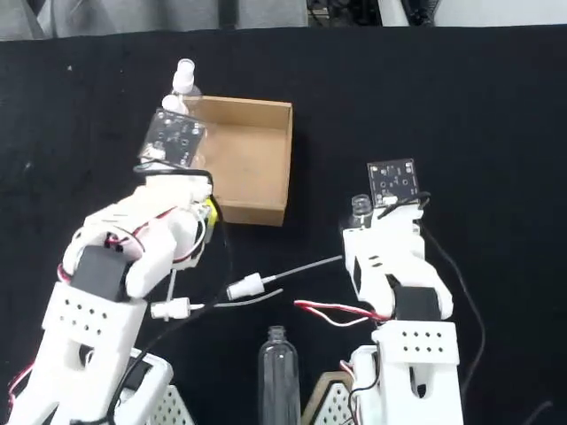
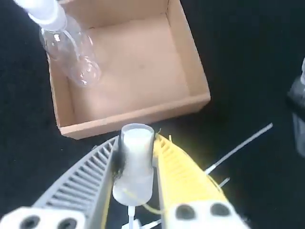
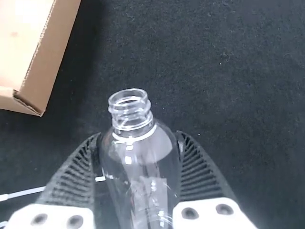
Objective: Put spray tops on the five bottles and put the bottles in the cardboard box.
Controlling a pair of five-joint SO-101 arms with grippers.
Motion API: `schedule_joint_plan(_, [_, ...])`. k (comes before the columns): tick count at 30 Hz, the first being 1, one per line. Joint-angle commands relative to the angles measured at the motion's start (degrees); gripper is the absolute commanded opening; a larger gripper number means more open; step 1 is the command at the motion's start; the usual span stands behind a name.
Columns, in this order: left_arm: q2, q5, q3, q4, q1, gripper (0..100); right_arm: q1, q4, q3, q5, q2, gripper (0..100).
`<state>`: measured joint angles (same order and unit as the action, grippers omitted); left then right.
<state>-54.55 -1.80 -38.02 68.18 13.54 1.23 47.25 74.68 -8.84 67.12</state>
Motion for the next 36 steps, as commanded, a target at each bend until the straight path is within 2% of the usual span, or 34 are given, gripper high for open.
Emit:
schedule_joint_plan(1, [-4.2,5.2,-0.7,-2.5,-0.6,3,-2.4,-1.8,-0.7,3.7,1.5,2.6])
schedule_joint_plan(5, [-6.9,8.4,-2.7,-4.6,-0.7,3,-2.4,-1.8,-1.0,8.3,1.5,2.8])
schedule_joint_plan(15, [-15.6,14.5,-10.8,-11.4,-0.7,3,-2.5,-1.4,-1.1,8.6,5.1,2.5])
schedule_joint_plan(22, [-21.5,14.9,-16.0,-15.7,-0.7,3,-6.0,-1.4,2.9,8.6,13.2,2.5])
schedule_joint_plan(32, [-26.2,22.2,-17.1,-16.0,-7.4,3,-6.2,-1.3,9.0,8.3,26.6,2.7])
schedule_joint_plan(36, [-26.4,23.6,-17.2,-15.9,-7.5,3,-6.2,-1.3,10.9,8.2,30.9,2.8])
